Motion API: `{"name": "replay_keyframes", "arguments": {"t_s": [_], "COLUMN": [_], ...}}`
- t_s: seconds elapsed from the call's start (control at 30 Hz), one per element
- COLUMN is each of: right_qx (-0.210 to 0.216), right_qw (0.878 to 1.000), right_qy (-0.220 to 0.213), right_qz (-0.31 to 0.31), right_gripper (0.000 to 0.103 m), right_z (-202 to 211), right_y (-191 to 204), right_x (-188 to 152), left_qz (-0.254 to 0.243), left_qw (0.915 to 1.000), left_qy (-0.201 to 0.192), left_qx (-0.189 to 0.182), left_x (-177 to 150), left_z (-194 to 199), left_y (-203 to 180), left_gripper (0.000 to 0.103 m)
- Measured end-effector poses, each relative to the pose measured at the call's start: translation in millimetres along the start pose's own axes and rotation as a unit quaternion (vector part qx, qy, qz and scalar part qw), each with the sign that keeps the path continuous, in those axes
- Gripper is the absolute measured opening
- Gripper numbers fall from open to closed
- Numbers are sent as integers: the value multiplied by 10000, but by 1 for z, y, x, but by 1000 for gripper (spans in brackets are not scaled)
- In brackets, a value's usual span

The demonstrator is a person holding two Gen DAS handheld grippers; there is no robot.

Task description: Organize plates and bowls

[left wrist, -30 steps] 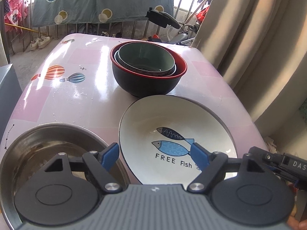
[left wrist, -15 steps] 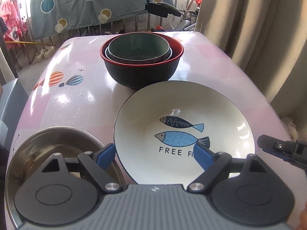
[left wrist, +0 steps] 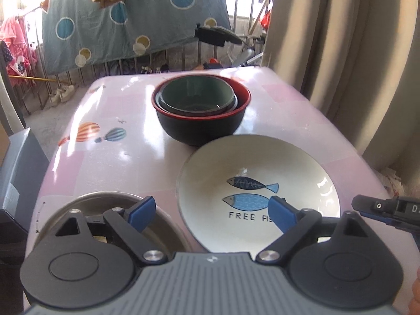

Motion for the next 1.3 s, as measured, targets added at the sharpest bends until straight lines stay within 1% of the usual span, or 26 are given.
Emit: {"name": "replay_keyframes", "arguments": {"t_s": [0.1,0.17,0.27,0.4,0.47,0.5,0.53,0.57,0.6,0.63,0.73,0.8,0.83,0.9,0.93,0.97,1.03,1.07,1.1,1.23,1.3], "right_qx": [37,99,228,510,670,766,827,907,966,1055,1154,1191,1200,1195,1205,1202,1152,1136,1121,1057,1060], "right_qw": [10000,9999,9995,9974,9954,9939,9924,9906,9892,9872,9837,9822,9815,9806,9801,9800,9802,9804,9803,9801,9799], "right_qy": [-2,28,150,458,647,756,879,1000,1083,1176,1345,1415,1444,1486,1495,1485,1468,1452,1453,1450,1480], "right_qz": [31,66,145,236,244,235,225,220,218,219,288,332,364,455,500,559,667,701,728,847,813], "right_gripper": [31,32,33,35,36,38,43,43,43,43,43,43,43,42,42,40,34,29,25,23,23], "right_z": [6,11,14,14,9,7,4,1,-2,-4,-6,-7,-9,-16,-19,-22,-27,-30,-32,-32,-27], "right_y": [5,8,17,36,47,54,61,68,74,81,101,112,117,128,132,137,144,147,150,153,150], "right_x": [-2,-3,-8,-22,-31,-36,-42,-49,-54,-60,-75,-82,-85,-90,-92,-94,-99,-102,-104,-108,-106], "left_qz": [158,354,637,918,1001,1045,1083,1114,1135,1153,1199,1224,1237,1267,1298,1338,1457,1501,1528,1632,1632], "left_qw": [9997,9989,9960,9896,9875,9866,9860,9855,9852,9850,9844,9843,9840,9836,9833,9830,9828,9825,9824,9826,9837], "left_qy": [-179,-233,-384,-487,-414,-331,-270,-229,-194,-156,-98,-86,-53,22,42,51,99,147,173,280,351], "left_qx": [64,180,502,994,1149,1204,1236,1256,1268,1276,1284,1271,1280,1283,1271,1253,1130,1092,1061,836,673], "left_x": [-2,-4,-8,-18,-25,-28,-31,-34,-37,-43,-51,-56,-59,-63,-64,-66,-69,-70,-71,-76,-79], "left_z": [22,36,59,81,85,84,83,82,80,81,76,69,64,57,54,52,50,49,50,60,68], "left_y": [21,40,71,109,123,129,134,138,141,144,152,157,158,163,166,168,173,174,174,175,173], "left_gripper": [94,94,94,94,94,94,93,93,92,89,80,77,70,60,57,54,34,33,33,33,33]}}
Point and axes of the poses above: each gripper's, at about its wrist camera, not at the fingertips, and z roughly against the way its jaws point, y to its left, x to its top, the point moved 1 cm from there along -z, roughly the way its jaws point, and after that the axes turned 12 degrees about -y, right-handed, at the moved point
